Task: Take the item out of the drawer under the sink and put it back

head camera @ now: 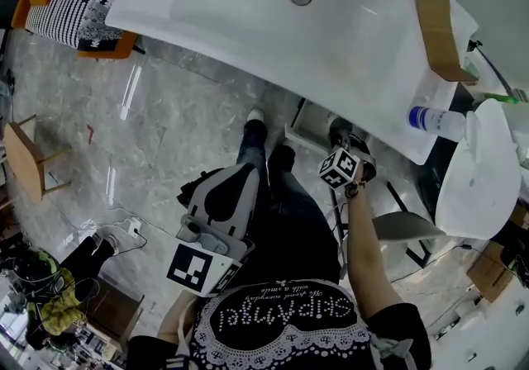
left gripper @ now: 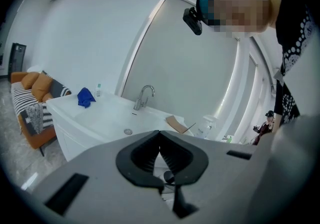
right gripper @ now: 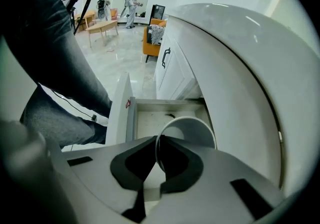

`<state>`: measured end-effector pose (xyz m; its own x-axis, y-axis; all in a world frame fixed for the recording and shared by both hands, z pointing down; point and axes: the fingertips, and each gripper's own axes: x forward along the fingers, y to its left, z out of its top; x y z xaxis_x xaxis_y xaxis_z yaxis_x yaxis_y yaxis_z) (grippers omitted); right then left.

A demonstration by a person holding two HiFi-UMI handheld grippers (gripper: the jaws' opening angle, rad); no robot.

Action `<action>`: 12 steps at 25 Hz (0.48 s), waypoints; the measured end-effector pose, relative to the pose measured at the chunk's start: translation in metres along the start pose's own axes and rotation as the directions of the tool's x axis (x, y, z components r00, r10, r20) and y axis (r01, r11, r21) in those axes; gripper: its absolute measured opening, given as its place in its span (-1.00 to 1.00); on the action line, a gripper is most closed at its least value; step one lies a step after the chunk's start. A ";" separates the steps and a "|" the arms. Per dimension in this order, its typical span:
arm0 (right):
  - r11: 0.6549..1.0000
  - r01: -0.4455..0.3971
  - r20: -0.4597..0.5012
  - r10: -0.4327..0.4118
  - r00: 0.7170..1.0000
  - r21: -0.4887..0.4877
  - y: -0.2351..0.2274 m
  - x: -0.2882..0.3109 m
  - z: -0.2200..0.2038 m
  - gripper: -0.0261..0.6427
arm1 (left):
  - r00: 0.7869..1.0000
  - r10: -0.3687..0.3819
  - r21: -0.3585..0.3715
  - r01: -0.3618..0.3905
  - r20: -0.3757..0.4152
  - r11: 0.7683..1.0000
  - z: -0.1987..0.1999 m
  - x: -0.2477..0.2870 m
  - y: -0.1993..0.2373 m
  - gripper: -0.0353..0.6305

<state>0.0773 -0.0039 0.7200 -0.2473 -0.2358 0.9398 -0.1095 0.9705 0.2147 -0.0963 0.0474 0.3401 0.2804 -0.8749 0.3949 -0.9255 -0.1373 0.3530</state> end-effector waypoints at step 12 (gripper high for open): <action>0.986 0.093 0.067 -0.103 0.992 0.138 0.005 -0.041 0.012 -0.85 | 0.998 -0.052 0.020 0.051 0.048 0.999 0.002 -0.013 -0.009 -0.88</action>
<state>0.0753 0.0102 0.6797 -0.2981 -0.3374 0.8929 -0.2638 0.9281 0.2626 -0.0919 0.0594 0.3296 0.3153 -0.8879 0.3350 -0.9150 -0.1908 0.3556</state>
